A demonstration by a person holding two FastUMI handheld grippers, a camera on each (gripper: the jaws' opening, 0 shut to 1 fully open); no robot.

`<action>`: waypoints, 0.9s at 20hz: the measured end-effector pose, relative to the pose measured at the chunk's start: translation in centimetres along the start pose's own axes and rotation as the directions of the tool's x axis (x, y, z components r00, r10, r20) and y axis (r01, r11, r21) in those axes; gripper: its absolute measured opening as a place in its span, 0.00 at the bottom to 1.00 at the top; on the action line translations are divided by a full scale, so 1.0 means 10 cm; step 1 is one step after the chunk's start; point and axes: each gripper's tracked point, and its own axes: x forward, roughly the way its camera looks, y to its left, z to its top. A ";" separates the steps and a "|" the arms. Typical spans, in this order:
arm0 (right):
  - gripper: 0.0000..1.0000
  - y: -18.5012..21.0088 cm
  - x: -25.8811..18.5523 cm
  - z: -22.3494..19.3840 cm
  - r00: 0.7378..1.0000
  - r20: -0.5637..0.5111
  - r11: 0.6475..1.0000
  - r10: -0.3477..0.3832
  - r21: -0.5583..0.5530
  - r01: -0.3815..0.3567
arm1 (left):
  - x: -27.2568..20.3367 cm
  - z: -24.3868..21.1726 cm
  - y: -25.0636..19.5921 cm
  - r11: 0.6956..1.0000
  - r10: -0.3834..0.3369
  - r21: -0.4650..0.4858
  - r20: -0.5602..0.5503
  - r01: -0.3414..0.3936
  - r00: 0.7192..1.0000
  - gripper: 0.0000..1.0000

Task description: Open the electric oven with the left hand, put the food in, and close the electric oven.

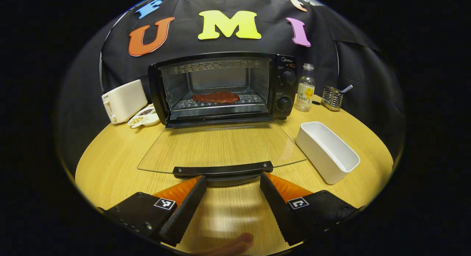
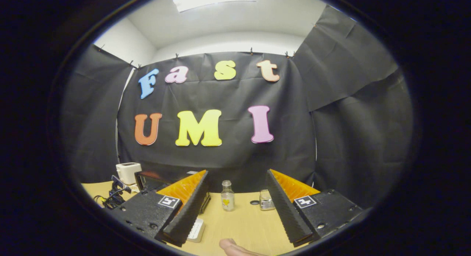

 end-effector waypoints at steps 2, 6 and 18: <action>0.98 0.05 -0.03 0.02 1.000 0.001 1.000 0.015 0.004 -0.015 | -0.01 0.02 -0.01 1.000 -0.002 -0.023 -0.005 0.002 1.000 0.95; 0.98 0.03 -0.03 0.07 1.000 0.011 1.000 0.011 0.003 -0.011 | -0.08 0.18 0.00 0.999 0.003 -0.044 0.001 -0.003 1.000 0.95; 0.98 0.05 -0.08 0.01 0.999 -0.025 1.000 0.024 0.018 -0.024 | -0.23 0.86 0.07 0.997 0.053 0.041 0.147 -0.060 0.988 0.95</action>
